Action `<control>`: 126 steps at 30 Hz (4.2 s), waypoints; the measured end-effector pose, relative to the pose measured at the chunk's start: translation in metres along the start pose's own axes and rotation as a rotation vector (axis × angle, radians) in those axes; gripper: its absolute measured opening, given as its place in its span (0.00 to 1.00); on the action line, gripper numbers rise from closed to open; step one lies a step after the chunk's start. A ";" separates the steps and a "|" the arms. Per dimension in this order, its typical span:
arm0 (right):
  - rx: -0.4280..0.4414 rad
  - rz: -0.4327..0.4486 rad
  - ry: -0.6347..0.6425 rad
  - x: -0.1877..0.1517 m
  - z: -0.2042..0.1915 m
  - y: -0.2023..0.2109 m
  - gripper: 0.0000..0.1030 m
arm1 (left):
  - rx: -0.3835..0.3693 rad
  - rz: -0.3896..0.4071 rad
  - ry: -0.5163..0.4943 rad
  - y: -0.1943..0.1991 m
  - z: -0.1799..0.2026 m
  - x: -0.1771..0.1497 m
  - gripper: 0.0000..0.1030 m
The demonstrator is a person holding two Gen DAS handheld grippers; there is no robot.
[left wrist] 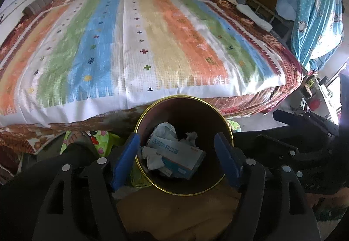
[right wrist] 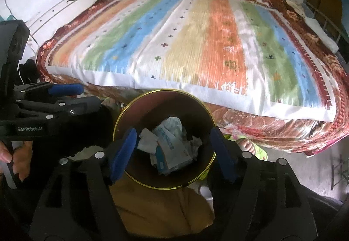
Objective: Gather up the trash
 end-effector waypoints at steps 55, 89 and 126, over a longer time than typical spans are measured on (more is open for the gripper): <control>0.036 0.050 0.025 -0.027 -0.011 0.038 0.91 | 0.001 0.058 -0.002 0.025 0.001 -0.035 0.94; 0.043 0.045 0.026 -0.032 -0.018 0.036 0.91 | 0.012 0.045 -0.009 0.022 0.004 -0.039 0.94; 0.047 0.041 0.024 -0.032 -0.019 0.036 0.91 | 0.014 0.038 -0.009 0.019 0.005 -0.041 0.94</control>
Point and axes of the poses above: each gripper's, at about its wrist camera, not at the fingertips, and y roughly against the way its jaws point, z to its right, x to its top, the point moved 7 cm from there along -y, roughly the way its jaws point, and after that the axes turned 3 degrees about -z, right-handed, at the moved point
